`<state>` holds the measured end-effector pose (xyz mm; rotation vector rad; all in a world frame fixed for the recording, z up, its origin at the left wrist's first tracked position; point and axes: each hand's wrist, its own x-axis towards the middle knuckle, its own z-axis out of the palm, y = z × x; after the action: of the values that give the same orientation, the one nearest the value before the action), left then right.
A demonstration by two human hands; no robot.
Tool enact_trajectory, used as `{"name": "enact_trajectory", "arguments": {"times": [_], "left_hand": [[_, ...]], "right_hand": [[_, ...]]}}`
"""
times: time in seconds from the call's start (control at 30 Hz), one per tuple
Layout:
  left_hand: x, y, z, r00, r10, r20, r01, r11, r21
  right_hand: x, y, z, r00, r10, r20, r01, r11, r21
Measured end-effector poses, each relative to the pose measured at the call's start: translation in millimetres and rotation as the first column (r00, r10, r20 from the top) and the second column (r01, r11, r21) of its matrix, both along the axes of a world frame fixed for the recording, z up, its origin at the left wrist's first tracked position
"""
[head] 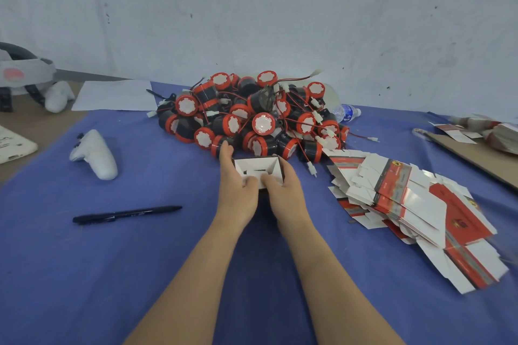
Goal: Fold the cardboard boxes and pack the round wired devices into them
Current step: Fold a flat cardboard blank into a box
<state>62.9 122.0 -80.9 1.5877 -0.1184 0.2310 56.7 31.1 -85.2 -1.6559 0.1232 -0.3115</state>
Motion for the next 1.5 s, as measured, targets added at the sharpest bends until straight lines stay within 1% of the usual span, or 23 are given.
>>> {"name": "enact_trajectory", "arguments": {"times": [0.2,0.43,0.53,0.67,0.83,1.03,1.1,1.17,1.27,1.3,1.37,1.43,1.5], "left_hand": [[2,2,-1,0.999,0.054,-0.001,-0.054,0.998,0.036],[4,3,-3,0.995,0.095,0.012,-0.096,0.995,0.022],[4,3,-3,0.993,0.118,0.031,-0.118,0.993,0.006],[6,5,-5,0.997,0.078,-0.007,-0.078,0.997,-0.023],[4,1,-6,0.997,0.075,-0.021,-0.075,0.997,-0.008],[4,1,-5,0.992,0.117,-0.047,-0.118,0.993,-0.008],[3,1,-4,0.994,0.105,-0.039,-0.107,0.993,-0.054],[2,1,-3,0.995,0.095,-0.035,-0.098,0.99,-0.097],[5,4,-2,0.987,0.136,-0.082,-0.144,0.983,-0.113],[6,5,-2,0.984,0.145,-0.108,-0.159,0.977,-0.139],[8,6,-2,0.977,0.134,-0.168,-0.175,0.951,-0.257],[9,9,-2,0.967,0.083,-0.24,-0.176,0.902,-0.395],[9,10,-1,0.962,-0.017,-0.274,-0.133,0.846,-0.517]], "right_hand": [[0,0,-1,1.0,0.014,0.015,-0.013,0.998,-0.055],[-1,3,-1,1.0,0.0,0.027,0.003,0.996,-0.088],[0,4,0,0.999,0.03,0.015,-0.029,0.994,-0.102],[0,4,-1,0.997,0.077,-0.026,-0.079,0.994,-0.081],[-1,3,-3,0.999,0.049,-0.007,-0.049,0.999,-0.02],[-2,5,-1,0.999,0.037,0.017,-0.037,0.999,-0.014],[-3,4,1,0.999,0.038,0.029,-0.039,0.999,0.017],[-5,3,4,0.996,0.052,0.078,-0.057,0.996,0.071],[-5,1,8,0.981,0.125,0.15,-0.142,0.984,0.104],[-5,1,9,0.976,0.151,0.158,-0.168,0.981,0.101],[-5,2,9,0.972,0.161,0.172,-0.182,0.976,0.118],[-3,5,10,0.984,0.067,0.165,-0.101,0.974,0.202],[-4,6,13,0.994,-0.031,0.102,0.005,0.968,0.251]]}}
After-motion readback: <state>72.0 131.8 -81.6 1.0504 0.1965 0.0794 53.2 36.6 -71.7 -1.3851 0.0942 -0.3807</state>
